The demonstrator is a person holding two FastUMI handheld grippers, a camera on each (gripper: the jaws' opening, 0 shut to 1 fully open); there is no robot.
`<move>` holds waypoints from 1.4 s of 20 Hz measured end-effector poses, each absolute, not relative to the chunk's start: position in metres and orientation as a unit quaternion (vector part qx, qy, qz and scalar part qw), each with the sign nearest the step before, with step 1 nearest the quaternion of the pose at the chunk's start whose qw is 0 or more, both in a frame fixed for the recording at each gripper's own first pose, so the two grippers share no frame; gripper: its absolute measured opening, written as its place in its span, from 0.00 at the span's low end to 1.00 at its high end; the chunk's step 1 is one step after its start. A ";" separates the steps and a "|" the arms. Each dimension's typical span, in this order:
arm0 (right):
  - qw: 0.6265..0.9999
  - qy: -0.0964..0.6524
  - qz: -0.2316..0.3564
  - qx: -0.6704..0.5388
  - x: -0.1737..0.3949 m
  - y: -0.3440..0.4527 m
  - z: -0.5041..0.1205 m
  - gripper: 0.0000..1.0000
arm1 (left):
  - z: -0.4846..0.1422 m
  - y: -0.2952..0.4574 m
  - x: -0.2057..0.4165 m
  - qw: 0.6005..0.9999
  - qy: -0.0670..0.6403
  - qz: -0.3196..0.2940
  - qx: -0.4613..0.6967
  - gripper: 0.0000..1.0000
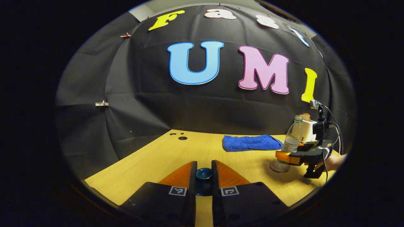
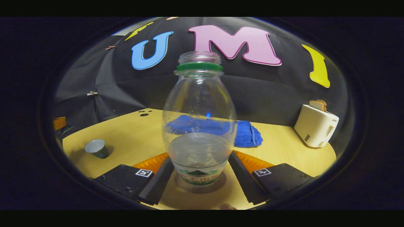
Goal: Open the teacup lid with one hand, grasp the water bottle and pour water into the teacup with the other hand; after pouring, place the water bottle on the coaster and then close the teacup lid.
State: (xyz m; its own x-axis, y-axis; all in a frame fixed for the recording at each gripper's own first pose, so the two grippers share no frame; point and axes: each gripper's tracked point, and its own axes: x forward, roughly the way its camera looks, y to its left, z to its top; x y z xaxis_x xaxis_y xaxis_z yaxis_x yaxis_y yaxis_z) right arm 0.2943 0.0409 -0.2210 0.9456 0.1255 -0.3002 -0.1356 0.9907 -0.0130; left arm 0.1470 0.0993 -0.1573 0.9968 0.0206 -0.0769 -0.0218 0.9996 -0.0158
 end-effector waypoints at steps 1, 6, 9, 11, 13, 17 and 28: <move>0.985 0.156 0.074 -0.008 0.290 0.045 -0.222 0.99 | -0.155 0.099 0.146 0.999 0.039 0.011 -0.009 0.25; 0.983 0.165 0.077 0.002 0.270 0.046 -0.221 0.96 | -0.149 0.096 0.151 0.999 0.036 0.007 -0.008 0.24; 0.982 0.172 0.081 -0.003 0.255 0.042 -0.225 1.00 | -0.151 0.089 0.160 0.999 0.035 0.002 -0.007 0.24; 0.980 0.184 0.076 -0.008 0.246 0.035 -0.232 1.00 | -0.154 0.083 0.169 0.999 0.033 -0.002 -0.004 0.29; 0.979 0.193 0.069 -0.011 0.234 0.026 -0.237 1.00 | -0.161 0.077 0.179 0.999 0.035 -0.006 -0.007 0.29; 0.978 0.203 0.055 -0.008 0.210 0.009 -0.238 0.96 | -0.173 0.067 0.200 0.999 0.034 -0.015 -0.001 0.24; 0.976 0.212 0.026 0.038 0.171 -0.019 -0.230 0.99 | -0.226 0.051 0.226 0.996 0.062 -0.022 0.060 0.24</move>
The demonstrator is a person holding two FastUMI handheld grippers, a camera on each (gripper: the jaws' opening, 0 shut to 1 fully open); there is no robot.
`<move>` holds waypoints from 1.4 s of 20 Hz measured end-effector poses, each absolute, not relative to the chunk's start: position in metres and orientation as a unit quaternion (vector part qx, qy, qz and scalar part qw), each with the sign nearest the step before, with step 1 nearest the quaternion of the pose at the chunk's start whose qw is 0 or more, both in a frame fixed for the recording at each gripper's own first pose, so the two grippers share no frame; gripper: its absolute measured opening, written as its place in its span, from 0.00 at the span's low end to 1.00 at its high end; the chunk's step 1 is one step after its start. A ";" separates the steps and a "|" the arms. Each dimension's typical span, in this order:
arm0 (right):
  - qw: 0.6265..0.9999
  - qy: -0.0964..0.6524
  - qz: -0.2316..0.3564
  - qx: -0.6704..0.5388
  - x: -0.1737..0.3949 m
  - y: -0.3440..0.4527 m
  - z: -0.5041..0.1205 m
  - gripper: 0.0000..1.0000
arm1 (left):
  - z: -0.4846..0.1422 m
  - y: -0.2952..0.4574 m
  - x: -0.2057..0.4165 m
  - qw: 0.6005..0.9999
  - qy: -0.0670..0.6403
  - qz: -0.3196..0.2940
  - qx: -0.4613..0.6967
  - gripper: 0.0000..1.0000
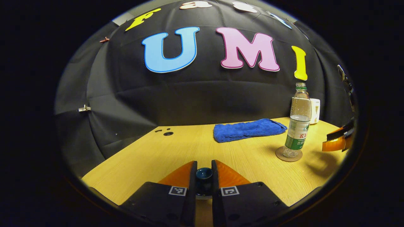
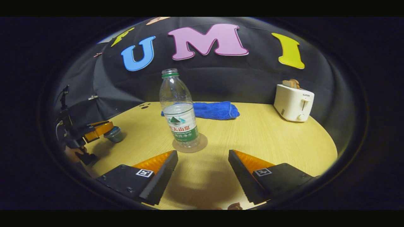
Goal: Open the teacup lid with one hand, grasp the water bottle and pour water into the teacup with the other hand; after pouring, place the water bottle on the coaster and then close the teacup lid.
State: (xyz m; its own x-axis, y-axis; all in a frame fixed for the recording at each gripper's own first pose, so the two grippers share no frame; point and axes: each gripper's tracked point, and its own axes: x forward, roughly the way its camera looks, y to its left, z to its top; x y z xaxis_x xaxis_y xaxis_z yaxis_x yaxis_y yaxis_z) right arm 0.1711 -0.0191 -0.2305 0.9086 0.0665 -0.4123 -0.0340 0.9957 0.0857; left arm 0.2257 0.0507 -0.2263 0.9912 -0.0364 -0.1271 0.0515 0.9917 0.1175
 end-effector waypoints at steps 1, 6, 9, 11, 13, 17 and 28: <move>0.975 0.215 0.023 0.044 0.169 -0.020 -0.232 0.99 | -0.229 0.049 0.227 0.995 0.067 -0.025 0.064 0.22; 0.976 0.213 0.018 0.048 0.166 -0.020 -0.232 0.99 | -0.233 0.055 0.230 0.995 0.066 -0.019 0.070 0.27; 0.975 0.214 0.024 0.050 0.166 -0.015 -0.230 0.99 | -0.234 0.054 0.230 0.995 0.066 -0.020 0.070 0.28; 0.975 0.213 0.026 0.052 0.164 -0.013 -0.229 0.99 | -0.235 0.056 0.229 0.995 0.066 -0.017 0.076 0.27; 0.976 0.211 0.027 0.051 0.164 -0.012 -0.224 0.99 | -0.232 0.055 0.228 0.995 0.064 -0.016 0.078 0.36; 0.977 0.203 0.028 0.056 0.161 -0.013 -0.202 0.99 | -0.199 0.050 0.211 0.995 0.041 -0.014 0.085 0.96; 0.993 0.106 0.011 0.041 0.101 -0.012 -0.030 0.99 | 0.001 0.027 0.112 0.997 -0.026 -0.022 0.073 0.96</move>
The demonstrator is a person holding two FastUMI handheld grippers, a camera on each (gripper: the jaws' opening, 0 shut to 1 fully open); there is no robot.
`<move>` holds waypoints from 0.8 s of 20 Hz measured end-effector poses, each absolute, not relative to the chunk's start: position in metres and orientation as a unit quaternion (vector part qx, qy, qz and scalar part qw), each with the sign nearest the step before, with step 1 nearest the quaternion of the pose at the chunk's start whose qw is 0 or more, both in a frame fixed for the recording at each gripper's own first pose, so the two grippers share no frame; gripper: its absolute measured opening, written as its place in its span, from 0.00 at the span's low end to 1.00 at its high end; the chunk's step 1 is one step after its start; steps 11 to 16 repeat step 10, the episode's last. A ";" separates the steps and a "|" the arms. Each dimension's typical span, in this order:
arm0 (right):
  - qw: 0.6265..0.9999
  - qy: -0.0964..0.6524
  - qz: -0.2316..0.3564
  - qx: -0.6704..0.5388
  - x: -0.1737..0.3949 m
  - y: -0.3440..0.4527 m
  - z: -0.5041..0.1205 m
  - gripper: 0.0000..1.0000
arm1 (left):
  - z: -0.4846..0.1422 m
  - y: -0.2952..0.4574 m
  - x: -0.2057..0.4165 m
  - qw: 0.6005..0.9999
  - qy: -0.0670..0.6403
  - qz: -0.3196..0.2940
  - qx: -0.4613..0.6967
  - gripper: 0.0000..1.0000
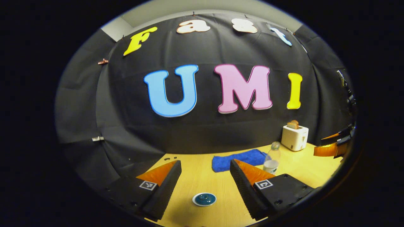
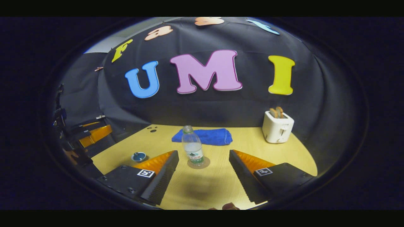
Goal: Open the teacup lid with one hand, grasp the water bottle and pour water into the teacup with the other hand; after pouring, place the water bottle on the coaster and then close the teacup lid.
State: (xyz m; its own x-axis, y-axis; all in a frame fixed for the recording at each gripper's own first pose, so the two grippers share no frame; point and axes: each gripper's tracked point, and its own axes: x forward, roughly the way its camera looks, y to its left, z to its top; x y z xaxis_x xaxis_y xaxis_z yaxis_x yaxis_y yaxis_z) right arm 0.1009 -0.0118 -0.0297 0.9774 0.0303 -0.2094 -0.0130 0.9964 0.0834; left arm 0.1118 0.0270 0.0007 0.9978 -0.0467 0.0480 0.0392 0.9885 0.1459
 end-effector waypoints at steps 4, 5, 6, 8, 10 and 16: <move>0.997 0.063 -0.005 0.037 0.075 -0.023 0.023 0.99 | 0.064 0.019 0.074 0.995 -0.065 -0.013 0.071 0.96; 0.998 0.052 -0.010 0.036 0.067 -0.026 0.035 0.99 | 0.076 0.015 0.066 0.995 -0.073 -0.015 0.069 0.96; 0.998 0.044 -0.013 0.032 0.061 -0.027 0.044 0.99 | 0.083 0.011 0.057 0.995 -0.076 -0.017 0.064 0.96; 0.999 0.034 -0.015 0.024 0.043 -0.028 0.053 0.99 | 0.095 0.006 0.044 0.995 -0.081 -0.018 0.048 0.96; 0.999 0.029 -0.025 0.026 0.032 -0.031 0.058 0.99 | 0.105 -0.003 0.034 0.995 -0.084 -0.031 0.034 1.00; 0.999 0.029 -0.025 0.026 0.032 -0.031 0.058 0.99 | 0.105 -0.003 0.034 0.995 -0.084 -0.031 0.034 1.00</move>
